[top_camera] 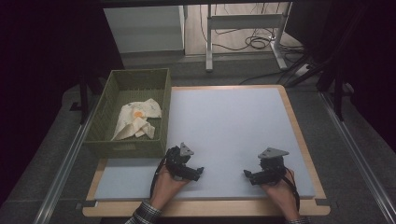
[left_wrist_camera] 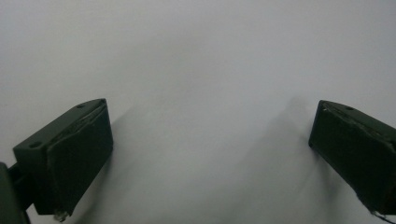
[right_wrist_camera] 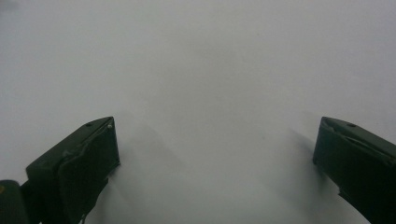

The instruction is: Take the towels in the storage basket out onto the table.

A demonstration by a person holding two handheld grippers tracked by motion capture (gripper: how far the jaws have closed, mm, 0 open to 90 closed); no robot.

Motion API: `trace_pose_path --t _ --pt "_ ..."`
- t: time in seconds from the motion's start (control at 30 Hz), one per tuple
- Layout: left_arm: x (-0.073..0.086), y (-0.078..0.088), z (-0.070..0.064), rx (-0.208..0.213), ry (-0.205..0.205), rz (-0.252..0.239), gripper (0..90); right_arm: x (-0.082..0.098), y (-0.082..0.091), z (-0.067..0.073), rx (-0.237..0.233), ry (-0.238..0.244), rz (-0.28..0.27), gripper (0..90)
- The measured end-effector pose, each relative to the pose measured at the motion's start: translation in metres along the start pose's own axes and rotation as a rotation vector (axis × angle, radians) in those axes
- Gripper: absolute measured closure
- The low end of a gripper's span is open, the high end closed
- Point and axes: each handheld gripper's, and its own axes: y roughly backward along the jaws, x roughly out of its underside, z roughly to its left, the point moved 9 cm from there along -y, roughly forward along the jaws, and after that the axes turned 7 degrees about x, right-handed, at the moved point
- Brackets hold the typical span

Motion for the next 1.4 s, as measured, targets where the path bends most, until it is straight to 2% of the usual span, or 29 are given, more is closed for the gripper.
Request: trace_pose_path --t 0.13,0.47,1.03,1.4 --pt "-0.001 0.001 -0.001 0.003 -0.006 0.009 0.5 0.000 0.000 0.000 0.000 0.000 -0.001 0.3" --pt "-0.011 0.000 -0.008 0.057 -0.028 0.015 1.9 0.000 0.000 0.000 0.000 0.000 -0.001 0.3" --pt "-0.051 0.008 -0.021 0.110 -0.083 0.026 3.0 0.000 0.000 0.000 -0.001 -0.001 -0.002 0.4" --pt "-0.079 0.017 -0.022 0.132 -0.100 0.032 3.1 0.000 0.000 0.000 -0.001 0.000 -0.001 0.4"
